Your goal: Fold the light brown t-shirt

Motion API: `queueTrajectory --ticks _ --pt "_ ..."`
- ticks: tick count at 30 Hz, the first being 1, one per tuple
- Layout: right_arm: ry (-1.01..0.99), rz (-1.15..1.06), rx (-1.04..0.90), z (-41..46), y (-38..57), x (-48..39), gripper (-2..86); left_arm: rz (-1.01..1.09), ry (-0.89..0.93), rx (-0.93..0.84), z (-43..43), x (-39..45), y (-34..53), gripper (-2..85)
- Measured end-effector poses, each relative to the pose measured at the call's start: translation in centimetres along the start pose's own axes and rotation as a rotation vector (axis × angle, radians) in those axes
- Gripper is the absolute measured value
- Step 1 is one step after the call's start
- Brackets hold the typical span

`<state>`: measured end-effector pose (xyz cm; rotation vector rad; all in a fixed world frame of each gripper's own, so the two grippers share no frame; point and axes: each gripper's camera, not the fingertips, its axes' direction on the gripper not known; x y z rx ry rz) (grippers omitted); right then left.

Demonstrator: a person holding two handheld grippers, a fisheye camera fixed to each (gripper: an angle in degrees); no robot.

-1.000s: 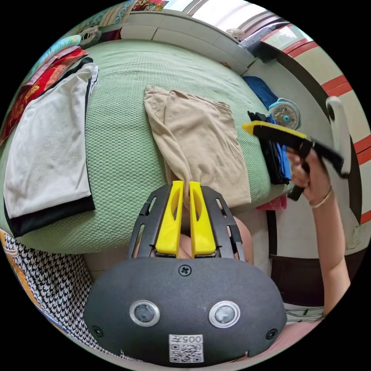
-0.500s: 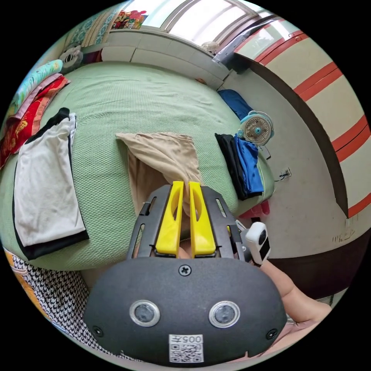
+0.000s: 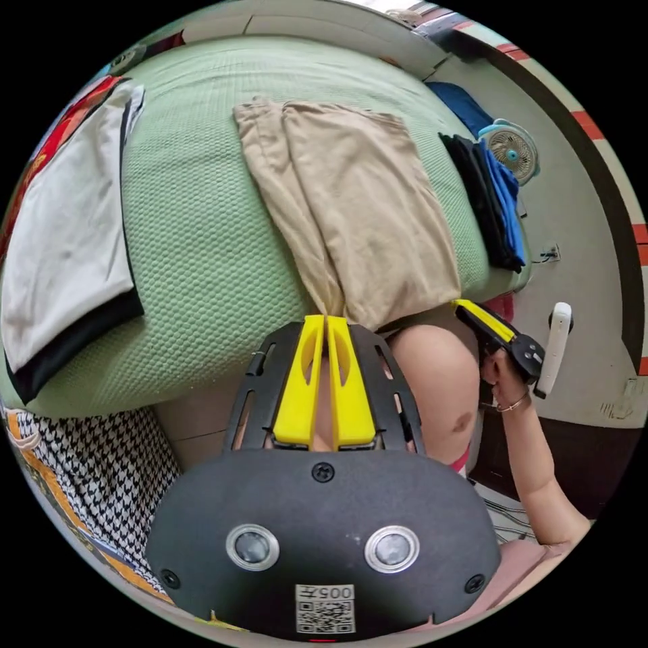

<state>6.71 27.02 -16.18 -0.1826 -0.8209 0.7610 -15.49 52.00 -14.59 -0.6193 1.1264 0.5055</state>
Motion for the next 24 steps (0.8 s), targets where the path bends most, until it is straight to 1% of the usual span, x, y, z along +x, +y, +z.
queueTrajectory --ticks 4,7,9,10,13,14,16,18,21,24 --pt "0.070 -0.034 -0.074 0.8 0.7 0.7 -0.8 -0.020 0.026 0.028 0.4 -1.3 0.9 0.3" --pt "0.036 -0.057 -0.029 -0.7 0.9 1.8 0.3 -0.020 -0.033 0.073 -0.6 -1.4 1.3 0.3" --pt "-0.035 -0.065 0.043 -2.7 0.0 2.9 3.0 -0.016 -0.030 0.111 -1.2 -1.4 1.4 1.0" --pt "-0.050 -0.065 0.063 -3.2 -0.3 3.2 3.6 -0.005 -0.010 0.132 -1.5 -1.2 1.3 2.7" --pt "-0.110 -0.073 0.132 -4.6 -2.7 4.0 6.2 0.062 0.061 0.148 -1.2 0.1 0.6 8.0" --pt "-0.132 -0.089 0.145 -4.7 -4.0 4.2 6.7 0.090 0.067 0.132 -0.7 0.7 0.2 10.6" --pt "-0.133 -0.109 0.169 -4.8 -5.9 4.2 7.1 0.134 0.049 0.106 0.4 1.8 -0.4 13.2" --pt "-0.126 -0.135 0.213 -4.7 -8.6 4.1 7.4 0.141 0.023 0.093 1.4 2.5 -0.8 13.9" --pt "-0.140 -0.144 0.239 -4.2 -12.6 4.3 7.9 0.122 0.037 0.106 2.7 3.2 -1.3 14.9" --pt "-0.132 -0.134 0.206 -2.9 -16.8 4.5 9.0 0.114 0.012 0.096 3.9 4.1 -1.9 14.9"
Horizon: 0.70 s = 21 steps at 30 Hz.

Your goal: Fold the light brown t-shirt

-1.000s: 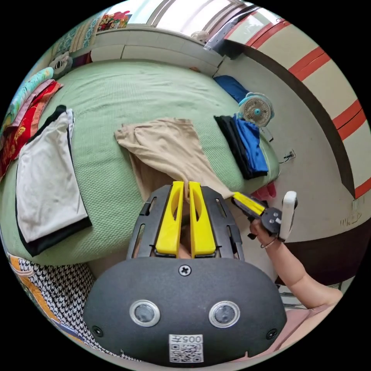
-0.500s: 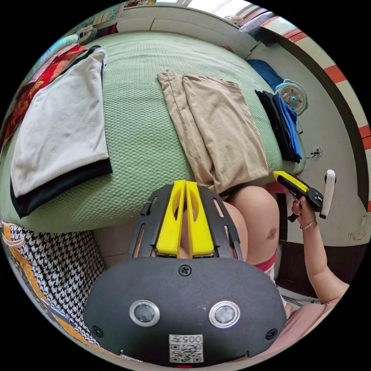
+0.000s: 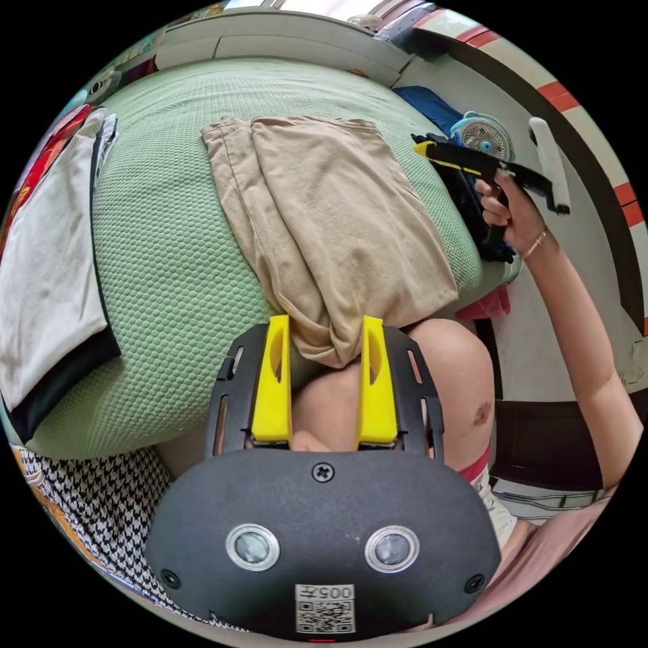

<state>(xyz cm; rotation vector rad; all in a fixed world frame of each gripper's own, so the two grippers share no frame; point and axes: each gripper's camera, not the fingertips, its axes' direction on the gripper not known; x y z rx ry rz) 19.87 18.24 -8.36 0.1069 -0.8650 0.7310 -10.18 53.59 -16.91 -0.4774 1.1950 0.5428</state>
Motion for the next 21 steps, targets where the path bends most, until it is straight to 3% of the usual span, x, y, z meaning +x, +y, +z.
queueTrajectory --ticks 11,21 --pt "-0.064 0.050 -0.130 7.7 -6.3 2.2 11.5 -0.001 -0.039 -0.062 1.1 2.6 -1.9 8.6" --pt "0.052 -0.048 -0.037 3.8 -6.3 0.2 0.4 -0.030 0.045 -0.037 0.1 4.6 -2.0 5.8"
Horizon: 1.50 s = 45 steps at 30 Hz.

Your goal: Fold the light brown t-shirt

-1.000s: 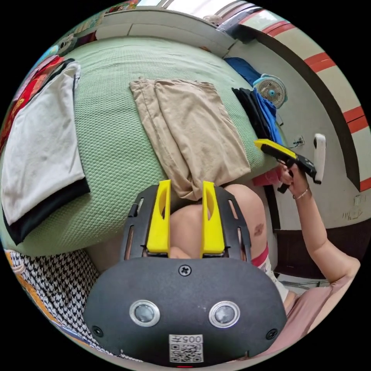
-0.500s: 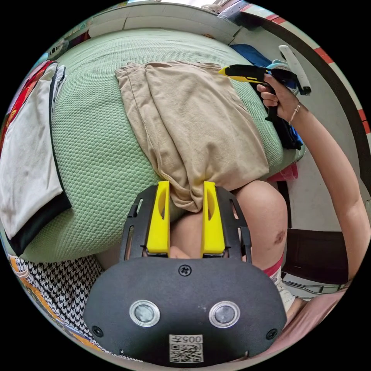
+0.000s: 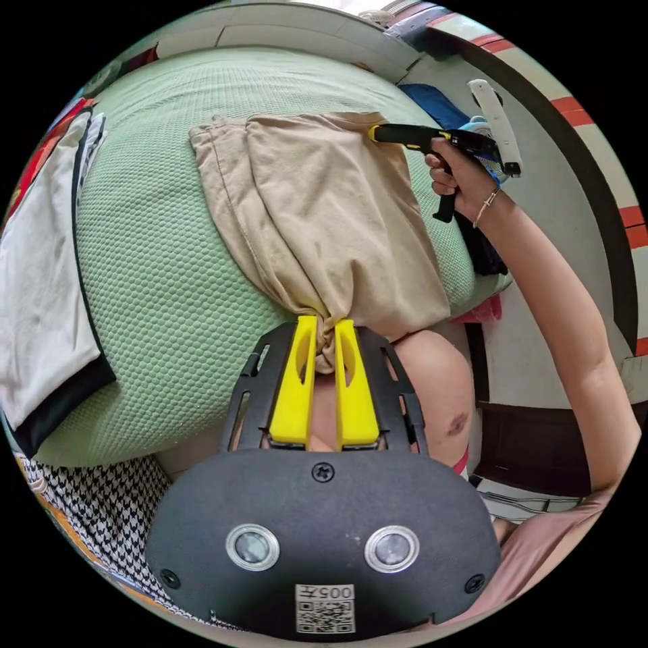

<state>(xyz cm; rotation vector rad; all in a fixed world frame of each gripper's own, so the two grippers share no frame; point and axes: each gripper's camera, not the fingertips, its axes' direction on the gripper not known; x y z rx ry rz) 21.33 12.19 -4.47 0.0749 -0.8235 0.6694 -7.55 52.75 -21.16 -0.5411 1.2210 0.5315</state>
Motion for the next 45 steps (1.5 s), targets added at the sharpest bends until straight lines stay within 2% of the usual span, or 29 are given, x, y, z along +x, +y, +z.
queueTrajectory --ticks 6,13,22,28,32,35,38,42,45 --pt "0.051 -0.038 0.077 -6.8 0.1 0.6 0.1 0.029 -0.003 0.100 -2.6 4.0 0.7 5.6" --pt "0.140 -0.038 0.164 -14.4 1.3 2.7 0.1 0.157 -0.015 0.197 -5.4 11.7 1.7 5.6" --pt "0.261 -0.027 0.240 -25.2 3.2 9.6 -0.1 0.319 0.072 0.334 -9.7 21.6 2.5 5.6" --pt "0.447 -0.015 0.189 -28.8 1.7 17.4 0.5 0.366 0.128 0.433 -9.0 28.7 0.3 5.6" --pt "0.551 0.194 0.016 -24.0 1.8 24.9 3.3 0.257 0.122 0.334 -0.8 31.7 -3.4 6.0" --pt "0.476 0.348 -0.073 -20.1 5.4 28.9 4.8 0.181 0.134 0.161 4.6 31.6 -4.6 5.9" --pt "0.362 0.344 -0.094 -17.5 10.5 30.4 7.7 0.216 0.198 0.240 4.0 30.6 -3.2 5.8" --pt "0.170 0.382 -0.103 -16.0 19.1 31.7 9.4 0.241 0.231 0.236 3.1 29.9 -2.2 5.3" --pt "0.112 0.480 -0.155 -14.4 23.6 33.0 10.1 0.261 0.212 0.233 2.3 30.1 -1.3 5.0"
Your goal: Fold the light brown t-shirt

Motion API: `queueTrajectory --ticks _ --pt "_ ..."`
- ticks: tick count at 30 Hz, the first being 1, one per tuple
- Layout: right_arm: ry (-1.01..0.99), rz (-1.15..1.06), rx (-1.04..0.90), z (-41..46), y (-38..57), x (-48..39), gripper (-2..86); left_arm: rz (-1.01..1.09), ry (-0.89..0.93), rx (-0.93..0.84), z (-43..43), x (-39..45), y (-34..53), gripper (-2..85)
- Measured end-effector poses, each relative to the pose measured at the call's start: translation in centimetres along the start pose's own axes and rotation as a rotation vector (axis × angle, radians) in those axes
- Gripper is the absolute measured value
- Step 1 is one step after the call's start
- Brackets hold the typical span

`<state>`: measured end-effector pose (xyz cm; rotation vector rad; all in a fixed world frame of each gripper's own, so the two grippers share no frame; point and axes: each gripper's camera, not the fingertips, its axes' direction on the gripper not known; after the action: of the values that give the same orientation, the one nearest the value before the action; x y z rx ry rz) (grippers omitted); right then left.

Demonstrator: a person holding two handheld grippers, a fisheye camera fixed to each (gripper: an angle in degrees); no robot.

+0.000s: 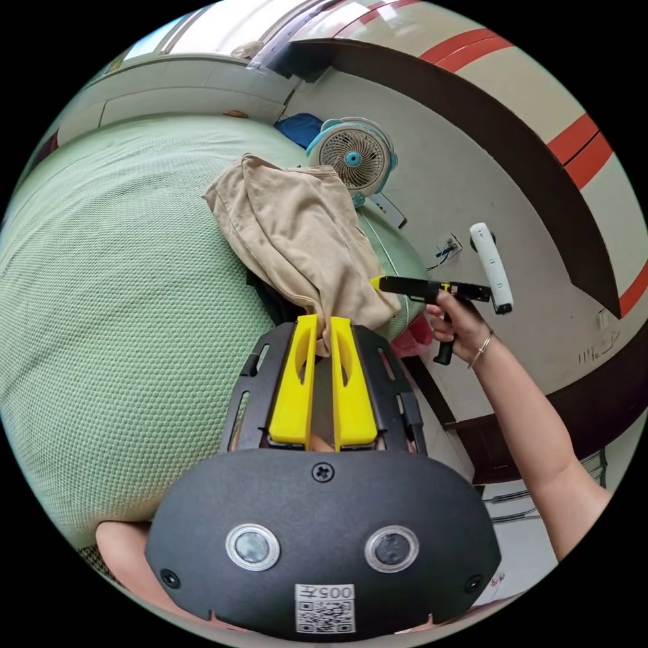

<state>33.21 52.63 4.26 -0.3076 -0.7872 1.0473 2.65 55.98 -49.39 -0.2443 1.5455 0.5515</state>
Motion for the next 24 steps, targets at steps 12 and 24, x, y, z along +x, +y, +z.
queueTrajectory --ticks 12,24 --pt "0.202 -0.019 -0.076 -0.2 1.2 0.0 -0.7 0.058 -0.131 -0.048 -4.8 1.5 4.6 1.2" --pt "0.017 -0.115 0.136 -4.6 4.9 -12.0 0.1 -0.256 -0.466 -0.020 -19.7 -12.3 19.2 -0.3"
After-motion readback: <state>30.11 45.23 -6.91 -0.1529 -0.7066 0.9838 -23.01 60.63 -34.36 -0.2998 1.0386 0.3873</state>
